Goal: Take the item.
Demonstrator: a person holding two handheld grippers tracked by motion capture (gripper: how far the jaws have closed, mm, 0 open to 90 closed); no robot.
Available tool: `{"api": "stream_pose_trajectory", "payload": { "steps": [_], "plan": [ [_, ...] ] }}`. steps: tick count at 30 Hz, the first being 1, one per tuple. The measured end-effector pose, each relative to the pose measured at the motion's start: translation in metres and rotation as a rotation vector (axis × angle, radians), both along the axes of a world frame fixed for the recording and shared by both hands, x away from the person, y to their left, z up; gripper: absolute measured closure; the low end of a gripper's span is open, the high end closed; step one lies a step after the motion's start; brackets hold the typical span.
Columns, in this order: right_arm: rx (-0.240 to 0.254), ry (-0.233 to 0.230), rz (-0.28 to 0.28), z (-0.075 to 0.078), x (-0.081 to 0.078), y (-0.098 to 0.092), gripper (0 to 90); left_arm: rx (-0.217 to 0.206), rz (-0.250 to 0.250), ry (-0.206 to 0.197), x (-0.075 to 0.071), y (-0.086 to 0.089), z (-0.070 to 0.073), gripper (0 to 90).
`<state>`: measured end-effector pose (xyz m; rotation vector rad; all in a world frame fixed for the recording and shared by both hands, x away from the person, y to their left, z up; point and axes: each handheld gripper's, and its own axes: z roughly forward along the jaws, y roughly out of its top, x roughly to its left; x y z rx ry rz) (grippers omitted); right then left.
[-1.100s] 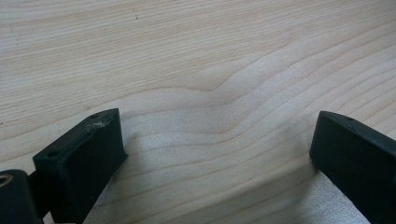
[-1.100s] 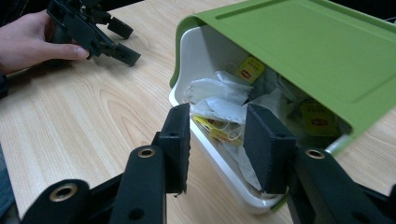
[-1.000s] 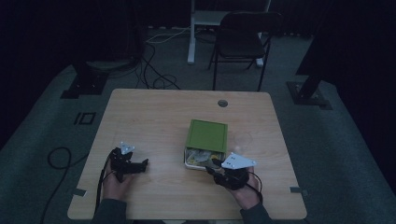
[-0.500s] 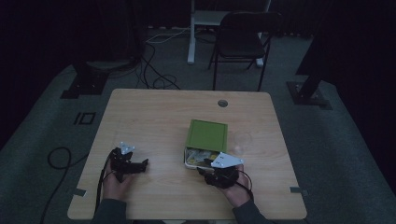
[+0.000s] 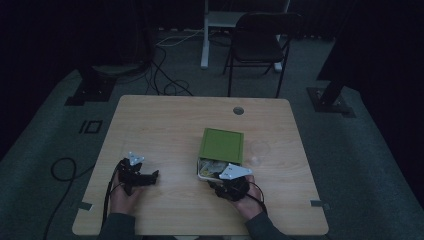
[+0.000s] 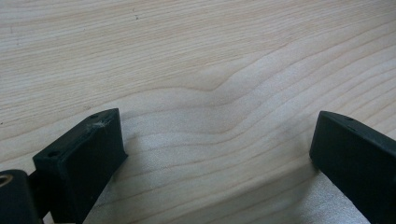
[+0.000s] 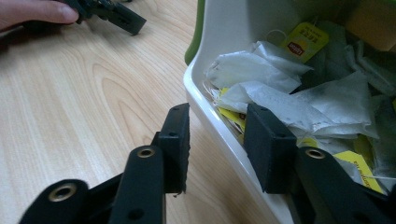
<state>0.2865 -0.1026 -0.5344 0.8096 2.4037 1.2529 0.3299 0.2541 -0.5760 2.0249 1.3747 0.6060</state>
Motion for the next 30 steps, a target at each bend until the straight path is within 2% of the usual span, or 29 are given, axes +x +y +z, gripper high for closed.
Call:
{"api": "stream_pose_trajectory", "payload": {
  "steps": [7, 16, 20, 24, 30],
  "plan": [
    [-0.017, -0.007, -0.011, -0.003, 0.003, 0.001, 67.0, 0.000, 0.000, 0.000, 0.000, 0.000, 0.000, 3.7],
    [-0.015, -0.018, -0.003, -0.001, 0.001, 0.001, 73.0, 0.000, 0.000, 0.000, 0.000, 0.000, 0.000, 3.7],
    [-0.020, -0.020, 0.004, -0.001, -0.001, 0.001, 73.1, 0.000, 0.000, 0.000, 0.000, 0.000, 0.000, 3.7],
    [-0.004, 0.005, 0.020, -0.001, -0.005, 0.000, 73.4, 0.000, 0.000, 0.000, 0.000, 0.000, 0.000, 3.7],
    [-0.011, 0.007, 0.035, 0.000, -0.011, 0.001, 73.1, 0.000, 0.002, 0.000, 0.000, 0.000, 0.000, 3.7]
  ]
}}
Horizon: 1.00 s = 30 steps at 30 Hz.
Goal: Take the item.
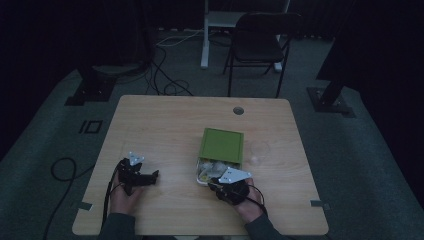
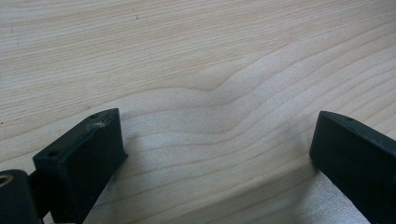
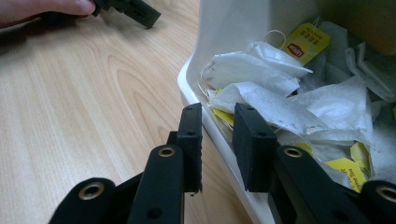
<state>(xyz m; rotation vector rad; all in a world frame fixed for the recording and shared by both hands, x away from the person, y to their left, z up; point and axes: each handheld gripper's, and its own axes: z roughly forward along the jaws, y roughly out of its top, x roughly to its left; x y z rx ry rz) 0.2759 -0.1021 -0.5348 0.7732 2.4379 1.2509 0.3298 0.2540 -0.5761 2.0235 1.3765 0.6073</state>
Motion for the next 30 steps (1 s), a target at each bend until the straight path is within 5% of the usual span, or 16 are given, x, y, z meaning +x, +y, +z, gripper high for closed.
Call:
{"api": "stream_pose_trajectory", "payload": {
  "steps": [5, 15, 30],
  "plan": [
    [0.003, 0.001, 0.017, 0.004, -0.002, -0.001, 72.6, 0.000, 0.001, 0.000, 0.000, 0.000, 0.000, 3.7],
    [0.021, -0.080, -0.041, 0.023, -0.005, -0.005, 63.3, -0.001, 0.001, 0.000, 0.000, 0.000, 0.000, 3.7],
    [-0.095, -0.132, -0.107, 0.015, 0.001, 0.005, 59.8, 0.000, 0.001, 0.000, 0.000, 0.000, 0.000, 3.7]
  ]
}}
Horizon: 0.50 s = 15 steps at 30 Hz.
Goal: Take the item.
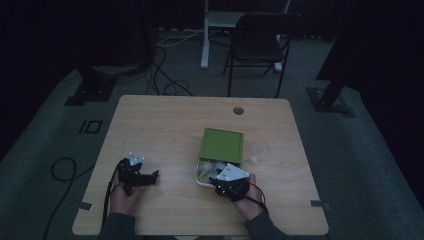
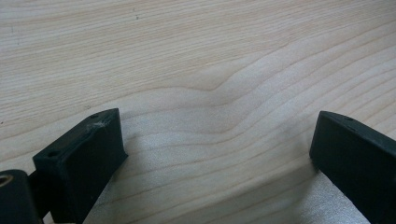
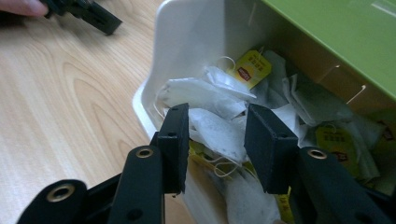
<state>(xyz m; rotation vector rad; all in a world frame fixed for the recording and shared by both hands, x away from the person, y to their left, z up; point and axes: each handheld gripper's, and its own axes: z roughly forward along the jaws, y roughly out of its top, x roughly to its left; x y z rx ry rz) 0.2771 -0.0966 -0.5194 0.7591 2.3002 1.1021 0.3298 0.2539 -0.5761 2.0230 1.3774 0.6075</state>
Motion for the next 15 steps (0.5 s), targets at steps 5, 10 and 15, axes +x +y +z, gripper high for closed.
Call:
{"api": "stream_pose_trajectory", "payload": {
  "steps": [5, 10, 15],
  "plan": [
    [-0.075, -0.046, -0.013, -0.0039, -0.0027, 0.0051, 62.3, -0.001, 0.000, 0.000, 0.0000, 0.0000, 0.0000, 3.7],
    [-0.098, -0.054, -0.022, -0.0050, -0.0026, 0.0065, 73.3, -0.001, 0.000, 0.000, 0.0000, 0.0000, 0.0000, 3.7],
    [-0.067, -0.049, -0.027, -0.0027, -0.0022, 0.0027, 86.1, 0.000, 0.000, 0.000, 0.0000, 0.0000, 0.0000, 3.7]
  ]
}}
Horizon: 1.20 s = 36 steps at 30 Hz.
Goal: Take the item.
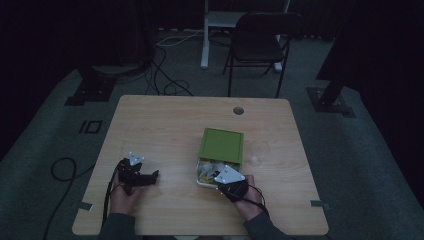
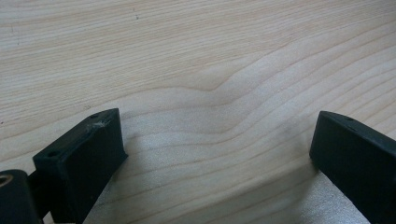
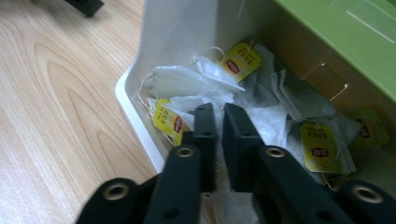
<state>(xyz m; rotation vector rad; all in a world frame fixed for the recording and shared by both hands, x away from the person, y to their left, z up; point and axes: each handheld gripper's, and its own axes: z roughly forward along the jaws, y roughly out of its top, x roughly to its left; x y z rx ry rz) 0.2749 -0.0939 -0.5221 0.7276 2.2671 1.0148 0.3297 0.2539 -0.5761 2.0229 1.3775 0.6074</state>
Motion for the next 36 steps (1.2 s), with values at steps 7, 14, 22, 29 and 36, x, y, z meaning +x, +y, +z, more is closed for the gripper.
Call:
{"api": "stream_pose_trajectory", "payload": {
  "steps": [7, 14, 22, 29, 36],
  "plan": [
    [0.055, 0.000, -0.012, 0.008, 0.001, -0.009, 89.6, 0.000, 0.000, 0.000, 0.000, 0.000, 0.000, 3.7],
    [0.110, 0.008, -0.002, 0.019, -0.001, -0.015, 89.8, 0.000, 0.000, 0.000, 0.000, 0.000, 0.000, 3.7],
    [0.134, 0.004, 0.008, 0.029, -0.004, -0.018, 89.9, 0.000, 0.000, 0.000, 0.000, 0.000, 0.000, 3.7],
    [0.144, -0.007, 0.012, 0.038, -0.007, -0.020, 90.0, -0.002, 0.001, -0.001, 0.000, 0.000, 0.000, 3.7],
    [0.155, -0.016, 0.017, 0.049, -0.013, -0.023, 90.0, -0.002, 0.002, -0.001, 0.000, 0.000, 0.000, 3.7]
  ]
}}
